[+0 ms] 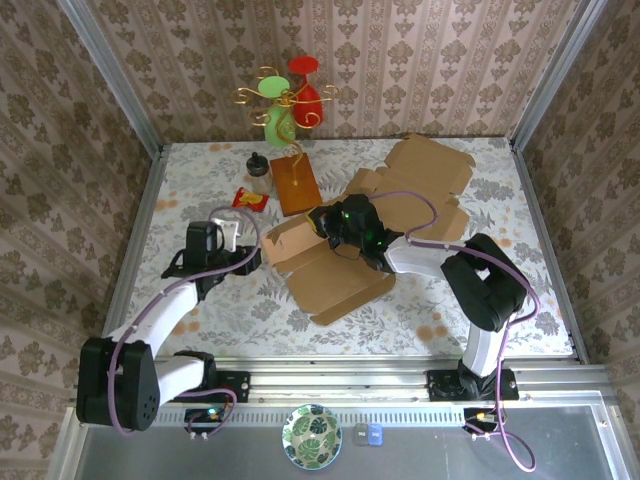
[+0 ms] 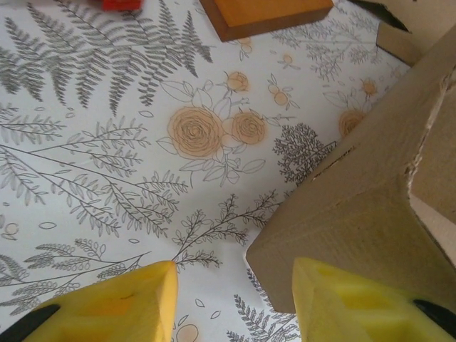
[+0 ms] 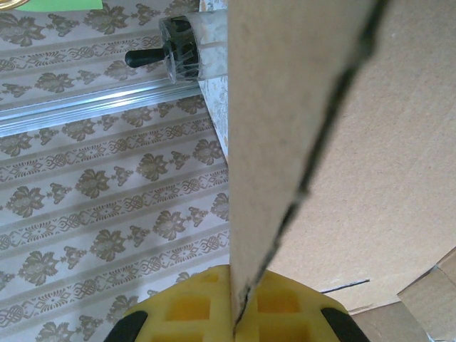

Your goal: Fold the paper box

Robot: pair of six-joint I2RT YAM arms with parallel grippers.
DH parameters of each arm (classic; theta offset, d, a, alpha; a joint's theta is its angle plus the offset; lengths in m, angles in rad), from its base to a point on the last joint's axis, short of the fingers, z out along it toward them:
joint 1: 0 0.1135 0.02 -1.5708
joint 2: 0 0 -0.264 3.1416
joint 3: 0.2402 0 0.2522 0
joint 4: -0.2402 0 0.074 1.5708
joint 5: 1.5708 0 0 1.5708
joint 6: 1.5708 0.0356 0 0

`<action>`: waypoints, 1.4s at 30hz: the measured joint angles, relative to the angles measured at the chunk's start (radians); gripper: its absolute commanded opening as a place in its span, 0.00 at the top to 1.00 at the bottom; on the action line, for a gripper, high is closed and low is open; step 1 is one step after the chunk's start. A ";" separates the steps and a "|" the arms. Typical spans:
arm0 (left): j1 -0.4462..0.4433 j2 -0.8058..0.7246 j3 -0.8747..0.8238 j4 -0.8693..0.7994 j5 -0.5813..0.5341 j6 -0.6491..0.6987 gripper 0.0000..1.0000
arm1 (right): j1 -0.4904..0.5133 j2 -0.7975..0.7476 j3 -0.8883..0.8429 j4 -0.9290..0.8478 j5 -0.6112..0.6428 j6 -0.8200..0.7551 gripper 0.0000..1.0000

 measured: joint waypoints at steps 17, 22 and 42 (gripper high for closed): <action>-0.115 0.109 0.062 0.012 0.017 0.119 0.57 | -0.006 0.018 0.000 0.028 -0.005 0.004 1.00; -0.149 0.111 0.076 0.017 0.018 0.150 0.58 | -0.006 0.019 0.000 0.029 -0.008 0.004 1.00; -0.233 0.120 0.079 0.054 -0.030 0.158 0.65 | -0.006 0.031 0.000 0.053 -0.012 0.007 1.00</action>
